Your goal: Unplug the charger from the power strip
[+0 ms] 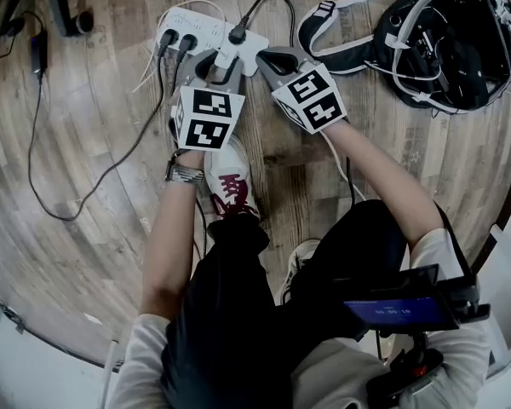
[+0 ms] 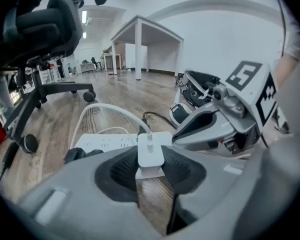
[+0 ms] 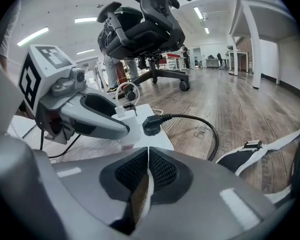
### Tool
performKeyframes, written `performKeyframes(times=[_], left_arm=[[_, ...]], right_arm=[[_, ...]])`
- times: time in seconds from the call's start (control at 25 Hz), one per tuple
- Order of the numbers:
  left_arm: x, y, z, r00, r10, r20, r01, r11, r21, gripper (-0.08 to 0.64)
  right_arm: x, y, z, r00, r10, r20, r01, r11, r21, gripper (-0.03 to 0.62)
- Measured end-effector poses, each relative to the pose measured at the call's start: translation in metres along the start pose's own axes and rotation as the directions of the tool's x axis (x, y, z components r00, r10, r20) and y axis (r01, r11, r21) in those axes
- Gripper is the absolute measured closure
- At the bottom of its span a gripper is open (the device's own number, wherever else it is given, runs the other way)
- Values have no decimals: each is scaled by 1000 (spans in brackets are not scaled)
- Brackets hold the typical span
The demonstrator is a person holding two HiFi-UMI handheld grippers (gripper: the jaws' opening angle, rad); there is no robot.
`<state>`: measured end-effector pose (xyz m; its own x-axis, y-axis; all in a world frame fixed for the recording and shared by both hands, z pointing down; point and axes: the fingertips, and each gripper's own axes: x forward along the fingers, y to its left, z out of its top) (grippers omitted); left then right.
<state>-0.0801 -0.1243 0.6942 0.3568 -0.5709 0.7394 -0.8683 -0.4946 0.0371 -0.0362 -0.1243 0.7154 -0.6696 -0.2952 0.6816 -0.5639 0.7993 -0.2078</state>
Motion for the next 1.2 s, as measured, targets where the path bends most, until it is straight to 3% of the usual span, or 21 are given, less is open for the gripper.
performKeyframes(times=[0.16, 0.32, 0.4, 0.68, 0.88, 1.04, 1.2], left_arm=[[0, 4, -1, 998, -52, 29, 55, 988, -147, 417], [0, 4, 0, 996, -73, 49, 82, 973, -218, 416], [1, 4, 0, 997, -69, 45, 76, 976, -203, 416], [2, -1, 2, 1000, -5, 15, 5, 1000, -30, 420], [1, -2, 1, 1000, 17, 0, -17, 1000, 9, 420], [2, -1, 1, 1000, 10, 0, -10, 1000, -8, 420], [1, 3, -1, 999, -31, 18, 33, 992, -123, 419]], right_arm=[[0, -1, -1, 1000, -2, -10, 2, 1000, 1, 584], [1, -3, 0, 1000, -4, -14, 4, 1000, 8, 584], [1, -3, -1, 1000, -2, -16, 2, 1000, 11, 584], [1, -4, -2, 1000, -3, -29, 4, 1000, 13, 584], [1, -3, -2, 999, -2, -33, 3, 1000, 6, 584], [1, -3, -2, 1000, 0, -27, 0, 1000, 3, 584], [2, -3, -1, 1000, 0, -24, 0, 1000, -6, 584]])
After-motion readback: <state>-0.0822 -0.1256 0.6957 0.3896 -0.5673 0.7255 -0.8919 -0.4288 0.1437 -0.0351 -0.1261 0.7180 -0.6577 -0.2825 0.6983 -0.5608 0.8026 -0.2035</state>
